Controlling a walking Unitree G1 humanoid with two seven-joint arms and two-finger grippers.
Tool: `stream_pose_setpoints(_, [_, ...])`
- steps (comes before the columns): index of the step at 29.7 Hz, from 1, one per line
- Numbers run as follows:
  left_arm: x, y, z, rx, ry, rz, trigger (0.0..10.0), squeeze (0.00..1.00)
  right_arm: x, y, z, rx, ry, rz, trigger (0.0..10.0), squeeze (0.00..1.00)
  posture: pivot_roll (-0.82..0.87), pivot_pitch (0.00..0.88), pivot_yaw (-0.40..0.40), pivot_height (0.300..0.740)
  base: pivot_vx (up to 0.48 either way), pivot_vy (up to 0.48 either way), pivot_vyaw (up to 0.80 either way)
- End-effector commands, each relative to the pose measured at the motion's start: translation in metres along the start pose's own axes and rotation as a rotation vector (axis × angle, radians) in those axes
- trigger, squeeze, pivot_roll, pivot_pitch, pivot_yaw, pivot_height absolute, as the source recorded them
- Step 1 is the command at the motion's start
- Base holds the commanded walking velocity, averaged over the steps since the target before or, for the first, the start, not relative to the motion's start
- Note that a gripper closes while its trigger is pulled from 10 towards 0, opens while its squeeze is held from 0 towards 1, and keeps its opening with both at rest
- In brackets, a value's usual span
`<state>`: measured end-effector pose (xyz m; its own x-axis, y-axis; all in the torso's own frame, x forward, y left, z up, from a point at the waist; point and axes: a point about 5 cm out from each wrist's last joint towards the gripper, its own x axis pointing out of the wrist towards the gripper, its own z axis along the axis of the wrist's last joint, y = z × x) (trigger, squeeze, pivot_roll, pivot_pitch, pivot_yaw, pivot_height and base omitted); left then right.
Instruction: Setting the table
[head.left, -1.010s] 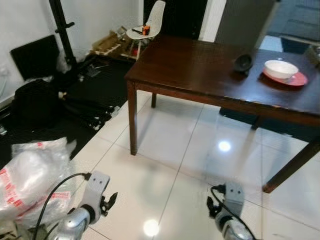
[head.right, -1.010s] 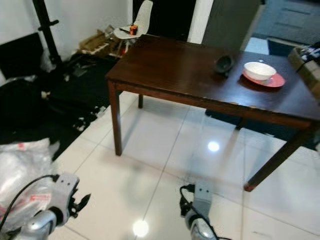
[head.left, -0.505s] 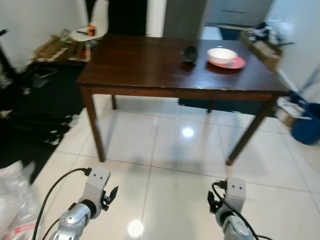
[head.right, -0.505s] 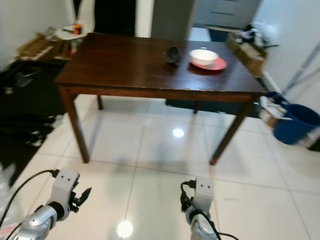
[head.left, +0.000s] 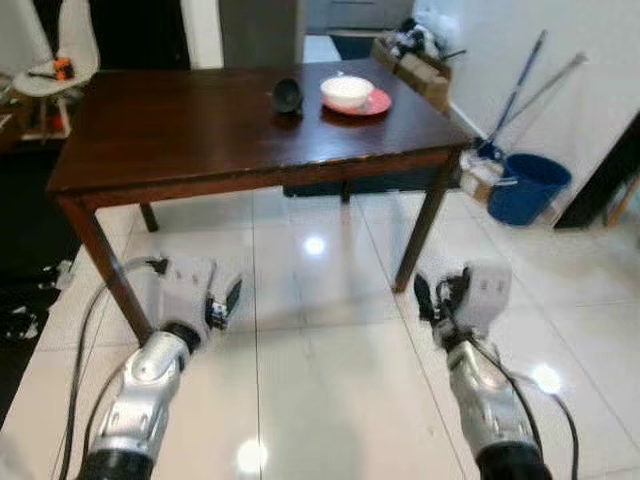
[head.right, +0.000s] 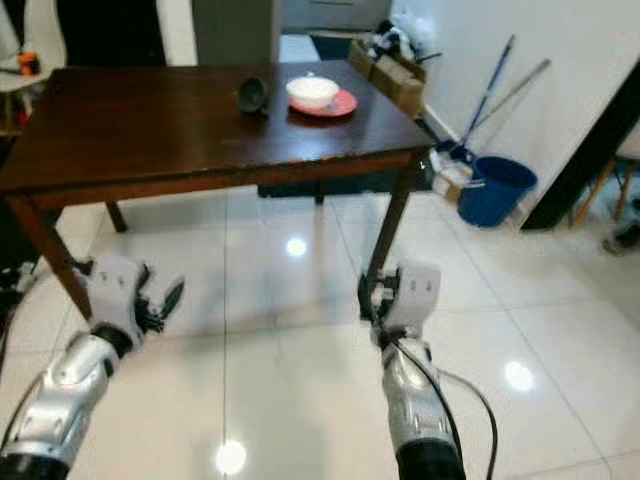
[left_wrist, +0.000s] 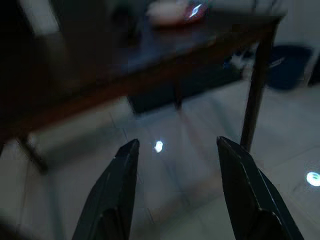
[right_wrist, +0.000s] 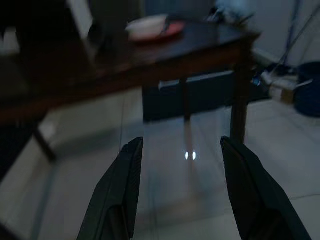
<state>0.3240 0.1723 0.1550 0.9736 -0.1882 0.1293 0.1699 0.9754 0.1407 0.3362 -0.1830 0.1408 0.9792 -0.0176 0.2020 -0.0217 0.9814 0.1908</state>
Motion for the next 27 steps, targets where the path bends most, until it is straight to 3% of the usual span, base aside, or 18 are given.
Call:
stream_pose_setpoints(1, [0.006, -0.008, 0.019, 0.013, -0.076, -0.014, 10.0, 0.00, 0.008, -0.002, 0.023, 0.074, -0.080, -0.022, 10.0, 0.00, 0.02, 0.029, 0.051, 0.740, 0.000, 0.000, -0.57])
stream_pose_setpoints(4, [0.012, -0.016, 0.037, 0.041, -0.147, -0.018, 10.0, 0.00, 0.011, -0.003, 0.029, 0.141, -0.098, -0.042, 10.0, 0.00, 0.01, 0.028, 0.051, 0.740, 0.240, 0.000, 0.00])
stream_pose_setpoints(8, [0.016, -0.027, 0.053, 0.062, -0.197, -0.037, 10.0, 0.00, 0.004, -0.005, 0.020, 0.147, -0.052, -0.055, 10.0, 0.00, 0.01, 0.028, 0.052, 0.740, 0.480, 0.000, 0.00])
stream_pose_setpoints(16, [0.015, -0.032, 0.058, 0.066, -0.194, -0.062, 10.0, 0.00, -0.008, -0.008, 0.006, 0.151, 0.015, -0.075, 10.0, 0.00, 0.00, 0.033, 0.058, 0.740, 0.480, 0.000, 0.00])
stream_pose_setpoints(27, [0.013, -0.033, 0.055, 0.065, -0.175, -0.063, 10.0, 0.00, -0.009, -0.010, 0.007, 0.151, 0.033, -0.074, 10.0, 0.00, 0.00, 0.037, 0.054, 0.740, 0.480, 0.000, -0.73])
